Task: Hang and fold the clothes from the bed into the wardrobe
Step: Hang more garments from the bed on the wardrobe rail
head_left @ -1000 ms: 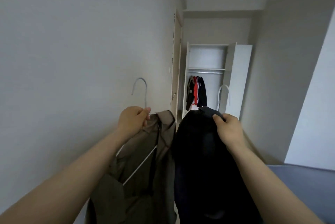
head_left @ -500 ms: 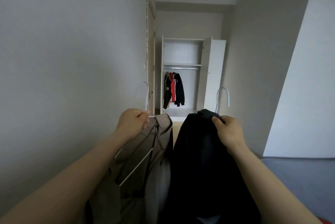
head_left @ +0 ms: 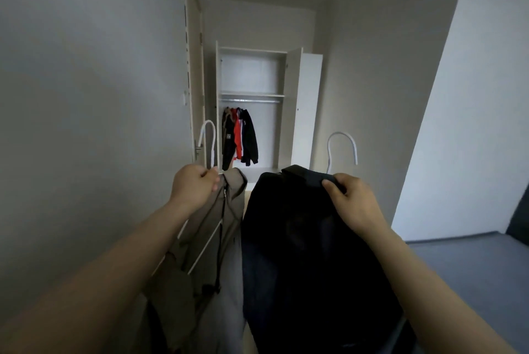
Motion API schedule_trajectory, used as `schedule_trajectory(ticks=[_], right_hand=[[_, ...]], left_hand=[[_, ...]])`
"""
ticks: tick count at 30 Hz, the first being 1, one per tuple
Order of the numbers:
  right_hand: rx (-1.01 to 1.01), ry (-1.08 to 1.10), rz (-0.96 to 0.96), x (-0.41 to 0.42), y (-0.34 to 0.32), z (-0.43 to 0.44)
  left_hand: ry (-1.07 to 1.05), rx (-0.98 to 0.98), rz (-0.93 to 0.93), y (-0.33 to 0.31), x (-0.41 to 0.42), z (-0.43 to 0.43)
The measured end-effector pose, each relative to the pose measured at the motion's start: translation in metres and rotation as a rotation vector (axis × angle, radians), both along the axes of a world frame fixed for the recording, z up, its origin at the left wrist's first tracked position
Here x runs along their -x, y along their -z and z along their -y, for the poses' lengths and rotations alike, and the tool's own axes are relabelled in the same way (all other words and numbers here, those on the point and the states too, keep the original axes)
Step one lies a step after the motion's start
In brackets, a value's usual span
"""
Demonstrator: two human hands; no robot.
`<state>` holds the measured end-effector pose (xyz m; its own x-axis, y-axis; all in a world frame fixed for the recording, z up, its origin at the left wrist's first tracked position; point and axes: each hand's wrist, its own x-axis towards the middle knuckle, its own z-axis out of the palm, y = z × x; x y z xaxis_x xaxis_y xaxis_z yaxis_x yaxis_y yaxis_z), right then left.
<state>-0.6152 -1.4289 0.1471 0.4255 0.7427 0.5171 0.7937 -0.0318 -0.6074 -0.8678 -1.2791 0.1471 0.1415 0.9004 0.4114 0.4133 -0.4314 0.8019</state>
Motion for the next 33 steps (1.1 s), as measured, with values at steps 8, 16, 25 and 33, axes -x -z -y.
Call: schedule_trajectory(ticks=[8,16,25,33], right_hand=[[-0.022,0.139,0.055,-0.025,-0.019,-0.07],[0.053,0.167,0.041,-0.063,0.007,-0.159],[0.058,0.141,0.001,-0.136,0.024,-0.281],[0.057,0.142,-0.025,-0.177,0.027,-0.398]], left_hand=[[0.124,0.008,0.075,-0.008,-0.05,-0.101],[0.175,0.021,0.048,0.015,-0.087,-0.194],[0.152,-0.008,-0.075,0.022,-0.143,-0.31],[0.131,-0.031,-0.102,0.025,-0.181,-0.417]])
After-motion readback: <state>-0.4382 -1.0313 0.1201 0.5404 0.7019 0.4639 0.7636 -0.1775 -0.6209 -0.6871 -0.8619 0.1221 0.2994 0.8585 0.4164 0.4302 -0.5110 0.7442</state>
